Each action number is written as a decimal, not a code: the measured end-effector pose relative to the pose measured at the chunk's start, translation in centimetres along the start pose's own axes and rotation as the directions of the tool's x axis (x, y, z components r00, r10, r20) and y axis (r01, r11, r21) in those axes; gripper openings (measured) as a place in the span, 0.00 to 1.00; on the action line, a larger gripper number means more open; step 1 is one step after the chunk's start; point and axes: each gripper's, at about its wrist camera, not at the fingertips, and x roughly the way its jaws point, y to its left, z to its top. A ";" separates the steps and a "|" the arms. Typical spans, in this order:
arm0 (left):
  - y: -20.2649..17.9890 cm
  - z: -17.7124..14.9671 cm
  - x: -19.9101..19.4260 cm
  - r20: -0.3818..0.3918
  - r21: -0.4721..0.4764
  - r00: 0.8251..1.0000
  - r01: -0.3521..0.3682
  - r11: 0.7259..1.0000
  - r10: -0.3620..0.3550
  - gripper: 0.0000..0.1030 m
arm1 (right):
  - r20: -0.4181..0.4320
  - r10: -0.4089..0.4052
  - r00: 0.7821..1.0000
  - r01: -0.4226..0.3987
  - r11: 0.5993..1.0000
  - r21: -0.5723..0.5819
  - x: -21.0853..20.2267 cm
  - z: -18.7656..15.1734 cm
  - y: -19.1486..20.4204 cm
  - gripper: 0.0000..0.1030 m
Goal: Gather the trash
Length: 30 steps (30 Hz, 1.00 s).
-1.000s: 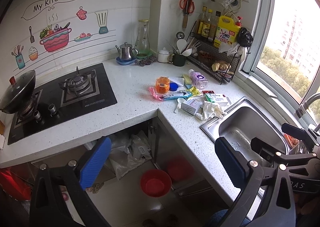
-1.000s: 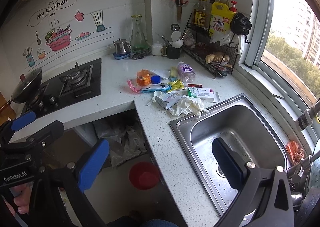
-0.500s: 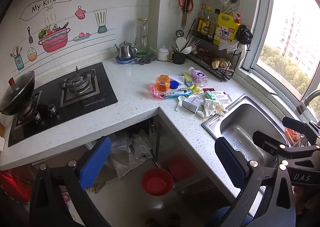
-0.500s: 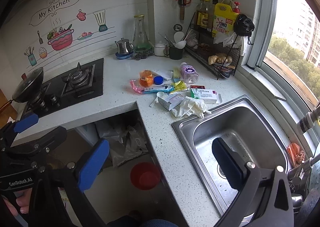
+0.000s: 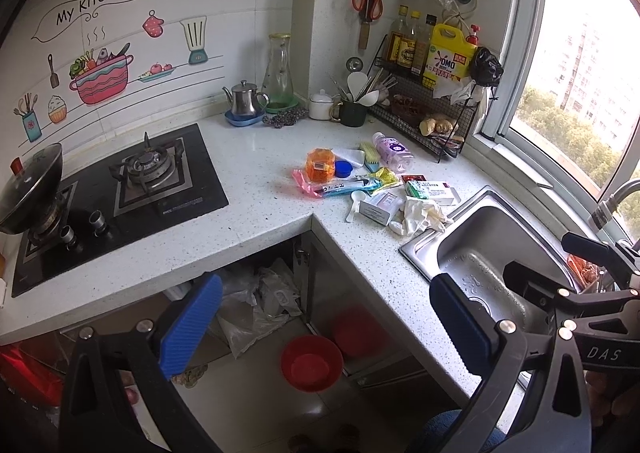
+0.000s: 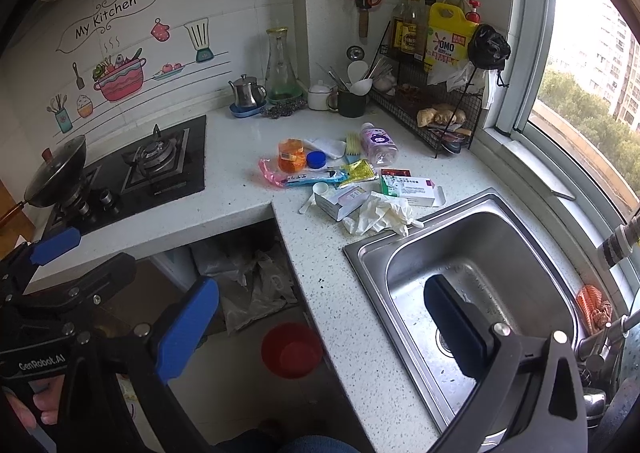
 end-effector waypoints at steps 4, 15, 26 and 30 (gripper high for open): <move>-0.1 0.3 0.2 -0.001 0.002 1.000 0.003 1.000 -0.003 1.00 | 0.003 0.006 1.000 -0.006 1.000 0.005 0.3 0.2 -0.3 1.00; 0.3 2.6 2.6 -0.016 0.006 1.000 0.003 1.000 -0.003 1.00 | 0.001 0.008 1.000 -0.008 1.000 0.018 1.7 1.4 -1.7 1.00; 4.2 9.2 9.2 -0.029 0.038 0.998 0.049 0.998 -0.048 1.00 | -0.036 -0.016 0.999 0.019 0.997 0.074 7.1 5.4 -2.4 1.00; 6.1 12.7 13.1 -0.049 0.069 0.996 0.080 0.994 -0.076 1.00 | -0.046 -0.037 0.998 0.042 0.992 0.115 10.2 8.0 -1.9 1.00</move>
